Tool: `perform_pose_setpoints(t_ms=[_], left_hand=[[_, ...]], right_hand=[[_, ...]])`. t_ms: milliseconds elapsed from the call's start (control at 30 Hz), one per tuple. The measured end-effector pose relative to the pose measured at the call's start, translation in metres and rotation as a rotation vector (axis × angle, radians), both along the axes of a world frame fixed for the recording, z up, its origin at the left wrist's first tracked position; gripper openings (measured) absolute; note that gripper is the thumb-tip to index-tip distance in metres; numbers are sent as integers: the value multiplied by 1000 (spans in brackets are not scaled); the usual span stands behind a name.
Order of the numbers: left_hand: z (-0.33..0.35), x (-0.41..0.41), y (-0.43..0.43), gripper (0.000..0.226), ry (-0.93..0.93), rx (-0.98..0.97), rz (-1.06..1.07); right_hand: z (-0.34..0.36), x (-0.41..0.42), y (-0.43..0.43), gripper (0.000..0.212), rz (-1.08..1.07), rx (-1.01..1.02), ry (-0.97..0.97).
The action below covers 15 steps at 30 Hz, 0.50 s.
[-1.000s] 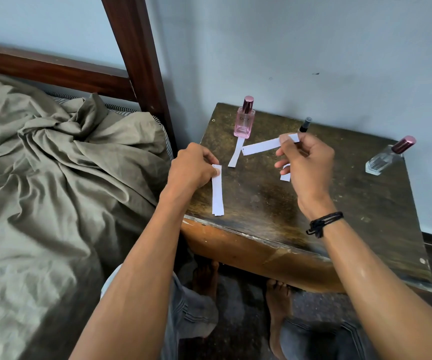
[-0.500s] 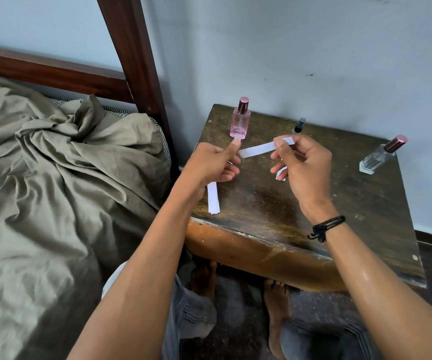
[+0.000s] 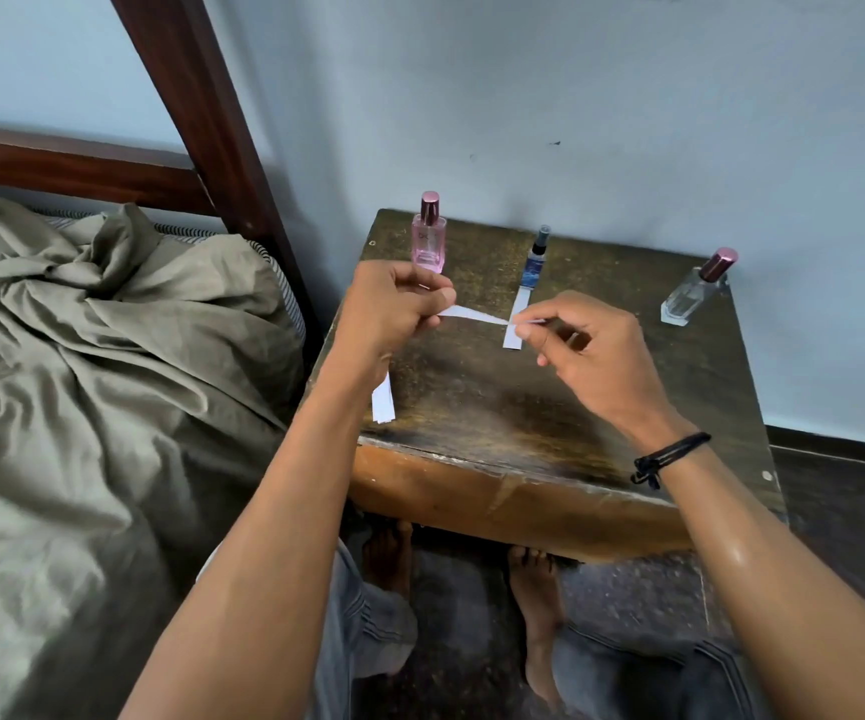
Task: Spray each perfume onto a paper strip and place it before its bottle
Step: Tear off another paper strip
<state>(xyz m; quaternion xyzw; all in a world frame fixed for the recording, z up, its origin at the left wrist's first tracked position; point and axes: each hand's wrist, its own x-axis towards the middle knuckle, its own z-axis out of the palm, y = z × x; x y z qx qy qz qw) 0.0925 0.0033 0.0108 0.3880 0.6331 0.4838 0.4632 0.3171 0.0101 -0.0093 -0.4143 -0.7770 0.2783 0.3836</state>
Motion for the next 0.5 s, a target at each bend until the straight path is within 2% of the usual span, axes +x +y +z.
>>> perform_pose_setpoints(t_ms=[100, 233, 500], left_hand=[[-2, 9, 4, 6, 217, 81, -43], [-3, 27, 6, 7, 405, 124, -96], [-4, 57, 8, 5, 490, 117, -192]], right_hand=[[-2, 18, -2, 10, 47, 134, -169], [-9, 39, -8, 13, 60, 267, -267], [-13, 69, -20, 12, 83, 423, -427]])
